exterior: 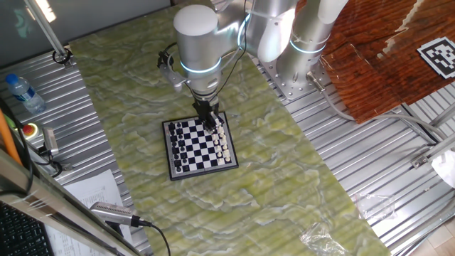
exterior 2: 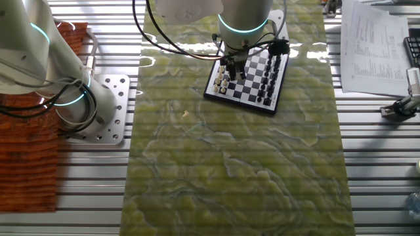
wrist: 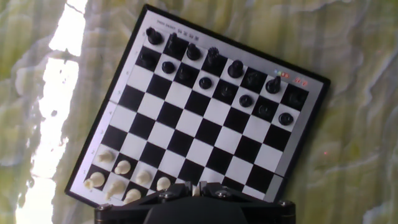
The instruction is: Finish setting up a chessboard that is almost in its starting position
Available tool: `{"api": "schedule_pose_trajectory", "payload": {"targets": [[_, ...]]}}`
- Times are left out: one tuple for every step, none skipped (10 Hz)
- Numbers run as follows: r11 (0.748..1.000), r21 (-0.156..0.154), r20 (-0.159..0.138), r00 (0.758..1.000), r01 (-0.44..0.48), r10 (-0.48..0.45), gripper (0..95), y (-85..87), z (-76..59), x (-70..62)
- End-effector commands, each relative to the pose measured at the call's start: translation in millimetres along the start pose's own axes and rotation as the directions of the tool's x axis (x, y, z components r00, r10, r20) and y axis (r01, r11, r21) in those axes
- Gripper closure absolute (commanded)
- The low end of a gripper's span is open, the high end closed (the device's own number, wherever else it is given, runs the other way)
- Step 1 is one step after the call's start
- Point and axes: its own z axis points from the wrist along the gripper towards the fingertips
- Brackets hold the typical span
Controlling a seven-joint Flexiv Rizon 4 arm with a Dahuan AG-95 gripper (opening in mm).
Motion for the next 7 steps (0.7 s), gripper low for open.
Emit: {"api": "schedule_pose_trajectory", "payload": {"targets": [[1.0, -0.001, -0.001, 1.0, -0.002, 0.002, 95.0, -0.2, -0.3, 1.1], [1.0, -0.001, -0.002, 1.0, -0.004, 0.004, 95.0, -0.6, 1.6, 2.8], [1.0, -0.002, -0.004, 1.0, -0.004, 0.004, 95.0, -0.9, 3.2, 5.2], [1.0, -0.003, -0.003, 1.0, -0.007, 0.007, 95.0, -0.1, 4.0, 6.5], [1.0, -0.003, -0.004, 1.0, -0.012, 0.012, 95.0, 1.7, 4.0, 6.6], [1.0, -0.002, -0.005, 1.0, -0.024, 0.024, 95.0, 5.7, 5.4, 7.2], [1.0, 0.004, -0.003, 1.0, -0.021, 0.021, 95.0, 6.6, 5.5, 7.3]]}}
